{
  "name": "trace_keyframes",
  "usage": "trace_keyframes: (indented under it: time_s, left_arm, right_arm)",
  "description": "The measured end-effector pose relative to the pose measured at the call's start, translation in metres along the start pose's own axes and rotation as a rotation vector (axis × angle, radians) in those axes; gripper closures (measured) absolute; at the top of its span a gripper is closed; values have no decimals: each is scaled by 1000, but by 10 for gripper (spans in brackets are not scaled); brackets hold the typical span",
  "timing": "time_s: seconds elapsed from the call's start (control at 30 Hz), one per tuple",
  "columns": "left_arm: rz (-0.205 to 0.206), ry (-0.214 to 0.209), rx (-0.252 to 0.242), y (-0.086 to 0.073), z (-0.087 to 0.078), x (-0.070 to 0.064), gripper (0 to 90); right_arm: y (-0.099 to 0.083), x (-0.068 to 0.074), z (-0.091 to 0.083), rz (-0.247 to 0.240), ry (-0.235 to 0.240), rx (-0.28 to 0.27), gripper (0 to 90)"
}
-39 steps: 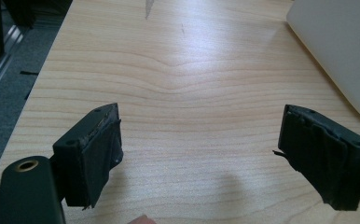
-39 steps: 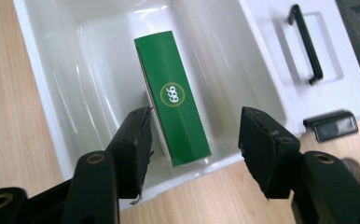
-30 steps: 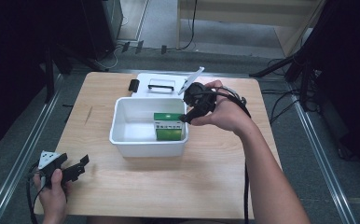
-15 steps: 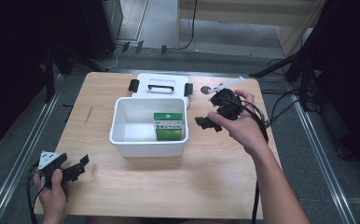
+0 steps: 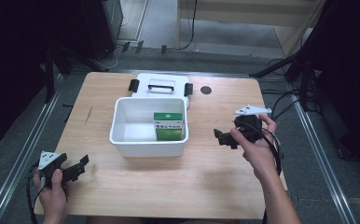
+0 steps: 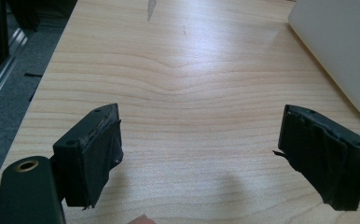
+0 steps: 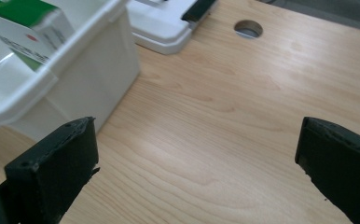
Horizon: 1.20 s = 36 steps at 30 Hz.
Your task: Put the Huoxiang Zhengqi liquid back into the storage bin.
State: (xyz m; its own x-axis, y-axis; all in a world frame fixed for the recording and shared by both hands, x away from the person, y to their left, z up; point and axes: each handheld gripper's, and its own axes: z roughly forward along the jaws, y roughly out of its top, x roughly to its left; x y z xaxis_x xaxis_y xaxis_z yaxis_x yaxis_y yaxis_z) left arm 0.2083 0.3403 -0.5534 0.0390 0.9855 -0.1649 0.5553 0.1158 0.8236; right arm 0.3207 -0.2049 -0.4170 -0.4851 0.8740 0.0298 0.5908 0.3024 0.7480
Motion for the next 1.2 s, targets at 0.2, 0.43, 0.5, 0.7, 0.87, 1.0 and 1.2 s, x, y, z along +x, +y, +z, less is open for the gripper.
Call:
trace_keyframes:
  time_s: [0.2,0.43,0.5,0.7,0.87,1.0,1.2]
  left_arm:
    - [2,-1,4,0,0,0,144]
    - [2,-5,4,0,0,0,145]
    - [4,-2,6,0,0,0,144]
    - [1,-15,0,0,-1,0,144]
    - [2,-25,-4,0,-1,0,144]
    - [2,-25,-4,0,-1,1,144]
    - [2,-25,-3,0,-1,0,144]
  right_arm:
    - [-38,-17,3,50,-61,-44,0]
    - [-83,-35,3,120,-102,-114,0]
    - [-95,-40,3,143,-105,-126,0]
    - [-126,-54,2,187,-130,-150,0]
    - [-147,-63,-5,206,-187,-175,0]
    - [-164,-68,-7,225,-193,-173,0]
    - [-180,-71,-15,232,-200,-182,0]
